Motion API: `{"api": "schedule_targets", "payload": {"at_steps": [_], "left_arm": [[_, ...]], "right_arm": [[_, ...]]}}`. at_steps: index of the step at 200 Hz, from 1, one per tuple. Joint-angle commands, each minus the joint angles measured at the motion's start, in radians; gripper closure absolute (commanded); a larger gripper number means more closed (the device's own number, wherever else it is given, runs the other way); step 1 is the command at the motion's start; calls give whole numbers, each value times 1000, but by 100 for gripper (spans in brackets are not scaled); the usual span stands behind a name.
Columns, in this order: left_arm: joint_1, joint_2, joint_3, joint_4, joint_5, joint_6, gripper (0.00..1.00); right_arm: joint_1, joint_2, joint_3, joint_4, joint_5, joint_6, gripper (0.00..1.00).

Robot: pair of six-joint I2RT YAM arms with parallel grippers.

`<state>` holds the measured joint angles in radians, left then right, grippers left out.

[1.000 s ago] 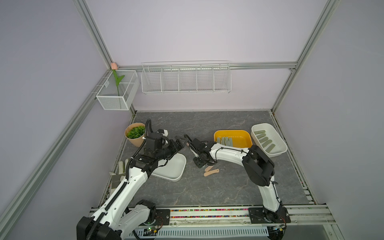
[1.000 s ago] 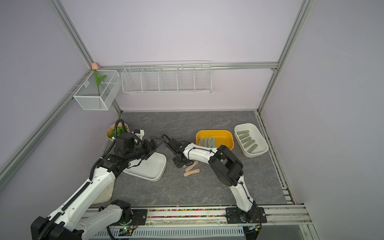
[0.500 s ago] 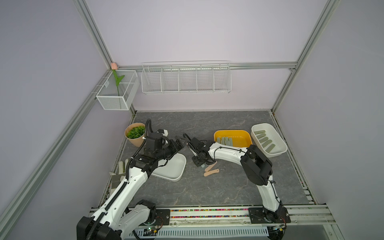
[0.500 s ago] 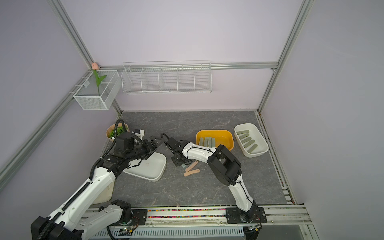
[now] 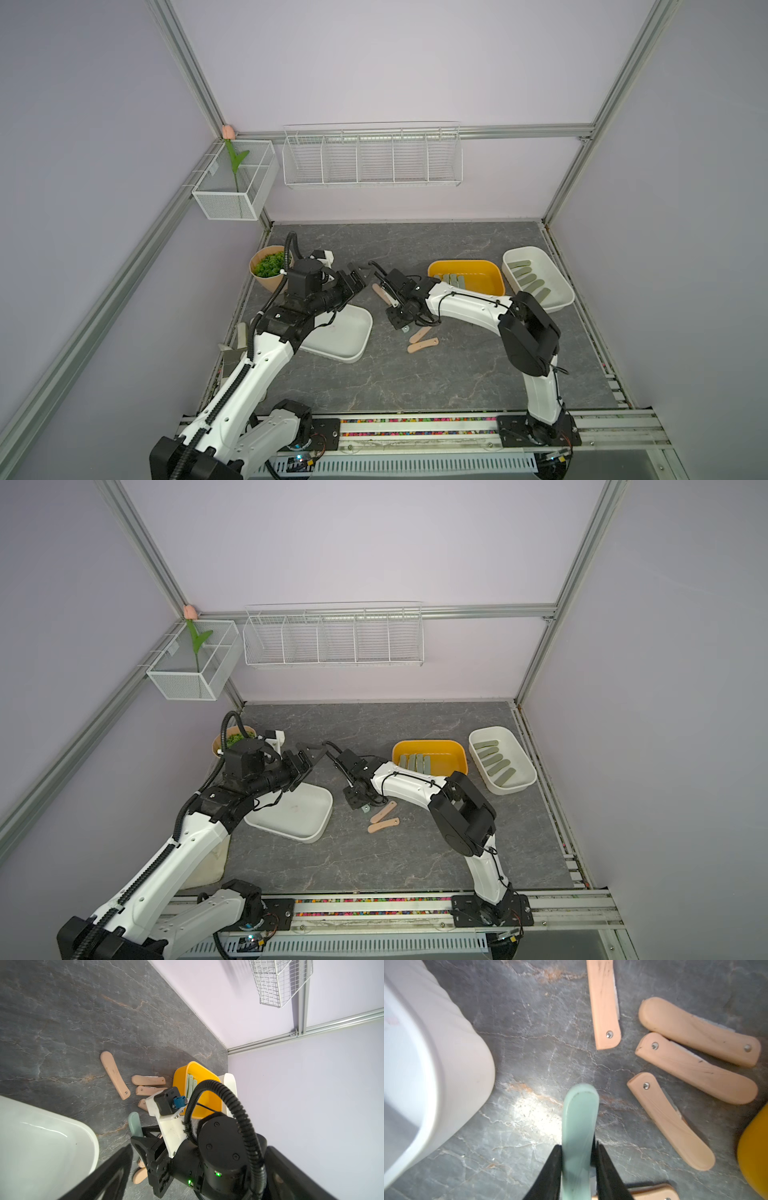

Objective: Place the fruit knives into the storage box by color
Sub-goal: Pick up the fruit knife from the center of the board.

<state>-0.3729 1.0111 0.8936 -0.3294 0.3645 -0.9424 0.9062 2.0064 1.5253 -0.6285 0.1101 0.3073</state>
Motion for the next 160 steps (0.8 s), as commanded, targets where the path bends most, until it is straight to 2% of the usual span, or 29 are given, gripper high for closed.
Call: {"api": "schedule_targets", "payload": {"at_steps": [1, 42, 75, 118, 160], "left_arm": [[5, -7, 23, -17, -26, -22, 1], [4, 13, 39, 17, -15, -41, 1], [-10, 79, 87, 25, 3, -32, 1], [-77, 227, 186, 48, 13, -3, 1], [-140, 409, 294, 87, 49, 5, 1]], "right_arm": [[-30, -86, -14, 4, -10, 18, 71], [-124, -179, -55, 43, -45, 51, 71], [-223, -240, -71, 40, -67, 41, 70], [-397, -285, -105, 35, -119, 14, 70], [-548, -268, -145, 42, -162, -15, 70]]}}
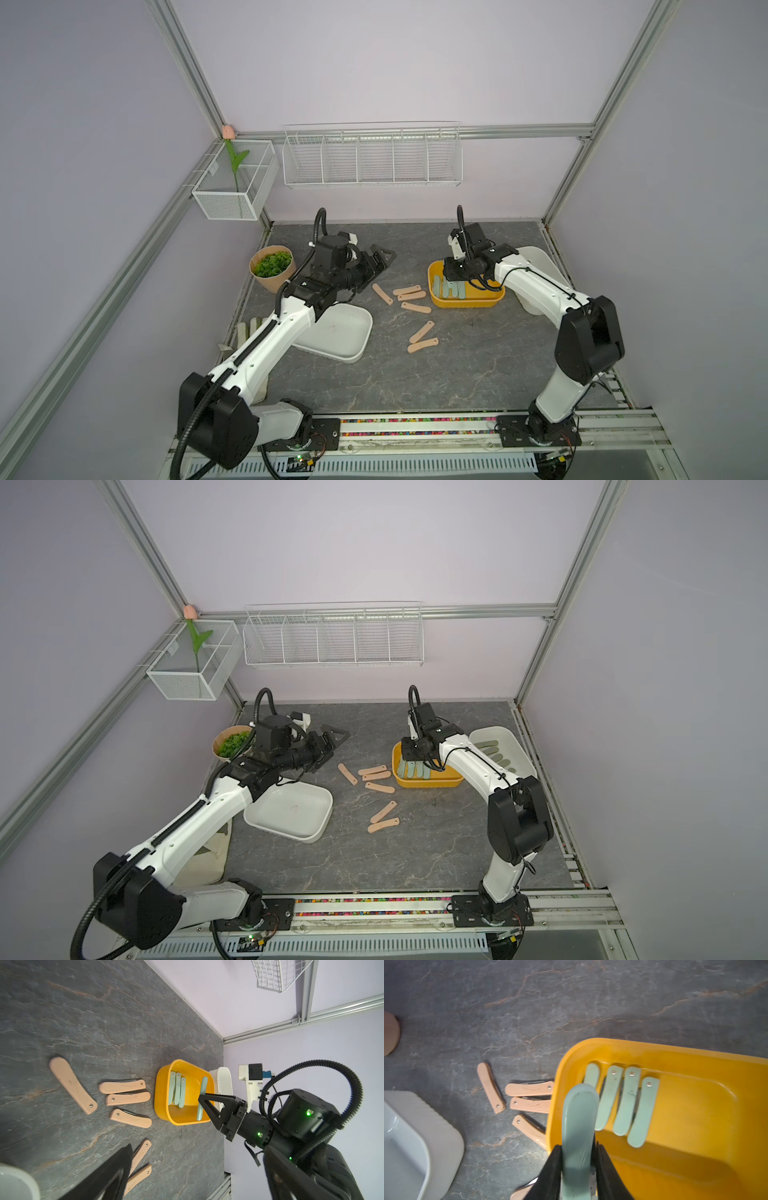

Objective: Place the fruit knives into the storage box by color
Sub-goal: Place the fruit knife in the storage box.

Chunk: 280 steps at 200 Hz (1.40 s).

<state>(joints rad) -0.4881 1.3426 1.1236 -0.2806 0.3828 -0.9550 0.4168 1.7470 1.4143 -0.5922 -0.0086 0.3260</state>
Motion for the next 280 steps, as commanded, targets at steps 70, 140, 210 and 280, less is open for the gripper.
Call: {"api": "schedule_targets", "payload": {"at_steps": [70, 140, 210, 280], "left_arm": [[-74, 282, 199, 65, 94, 29, 1], [-111, 369, 249, 82, 109, 21, 1], [-124, 371, 252, 82, 110, 13, 1], [-125, 380, 265, 86, 120, 10, 1]], "right_arm": [[-193, 63, -86, 42, -84, -65, 71], [-204, 157, -42, 41, -69, -102, 71], [-205, 236, 11, 34, -57, -100, 71], [-205, 287, 47, 22, -49, -95, 71]]}}
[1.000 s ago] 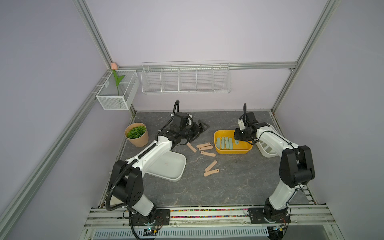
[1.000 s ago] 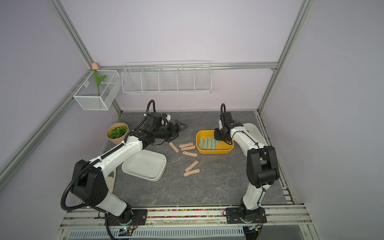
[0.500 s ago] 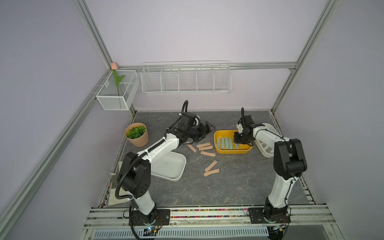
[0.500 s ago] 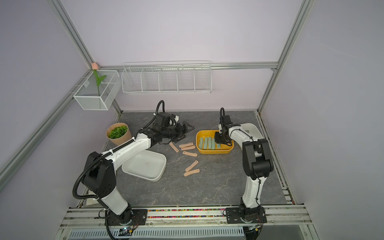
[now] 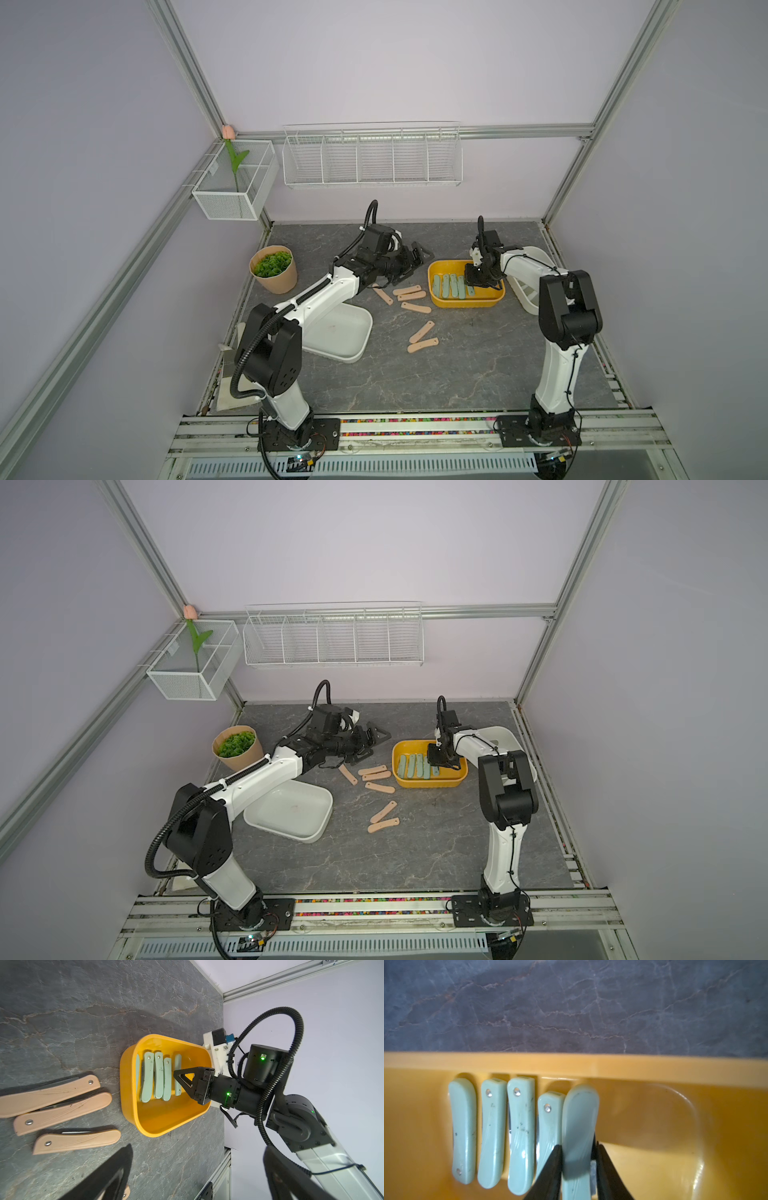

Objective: Place the fruit knives into the storage box by color
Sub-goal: Place the fruit knife in the storage box, then move the storage box to the center of the board.

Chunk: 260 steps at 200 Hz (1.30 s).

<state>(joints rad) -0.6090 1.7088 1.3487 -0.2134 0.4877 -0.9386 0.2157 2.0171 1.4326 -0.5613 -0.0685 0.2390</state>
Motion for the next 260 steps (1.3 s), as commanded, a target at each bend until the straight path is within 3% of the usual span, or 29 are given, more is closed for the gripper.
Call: {"api": "schedule_targets", "payload": {"at_steps": [1, 54, 123, 143, 215, 260], "left_arm": [[-3, 15, 41, 20, 15, -6, 1], [-4, 37, 56, 14, 23, 3, 1], [-4, -25, 24, -6, -2, 14, 1], [-3, -61, 5, -45, -29, 40, 1], [43, -252, -156, -96, -80, 78, 1], [101, -371, -271, -90, -89, 74, 1]], "right_arm": [[-18, 18, 28, -9, 11, -9, 71], [-45, -7, 43, -30, -2, -5, 57], [-31, -262, 21, -84, -101, 15, 52], [-17, -366, -29, -110, -108, 21, 49], [120, -657, -304, -126, -74, 78, 17], [184, -689, -487, -52, -49, 147, 18]]}}
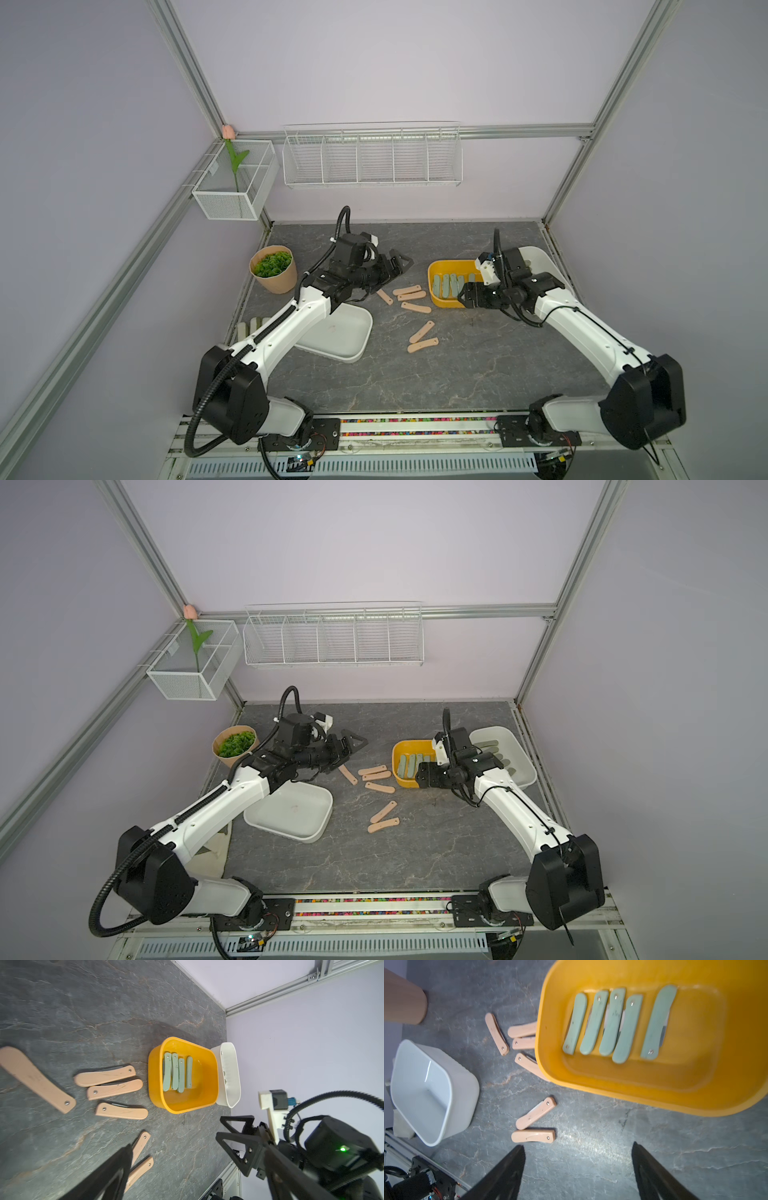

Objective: Place the fruit knives into the storage box by color
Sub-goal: Move the storage box to the center of the board.

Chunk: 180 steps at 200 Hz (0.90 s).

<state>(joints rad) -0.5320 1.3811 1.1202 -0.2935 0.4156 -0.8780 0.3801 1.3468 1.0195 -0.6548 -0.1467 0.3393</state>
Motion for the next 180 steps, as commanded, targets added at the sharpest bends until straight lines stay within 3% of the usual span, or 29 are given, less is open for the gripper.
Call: {"api": "schedule_targets", "payload": {"at_steps": [1, 43, 77, 110, 180], "left_arm": [[25, -44, -45, -9, -17, 14, 1], [35, -87, -103, -13, -9, 13, 1], [38, -111, -116, -11, -17, 17, 1], [44, -142, -127, -54, -28, 36, 1], [56, -258, -231, -228, -187, 111, 1]], "right_arm": [[21, -19, -77, 44, 29, 47, 18], [27, 35, -161, 126, 75, 85, 28], [25, 124, -124, 148, 119, 94, 37], [26, 189, -79, 172, 130, 111, 39], [24, 299, 34, 184, 142, 127, 40]]}}
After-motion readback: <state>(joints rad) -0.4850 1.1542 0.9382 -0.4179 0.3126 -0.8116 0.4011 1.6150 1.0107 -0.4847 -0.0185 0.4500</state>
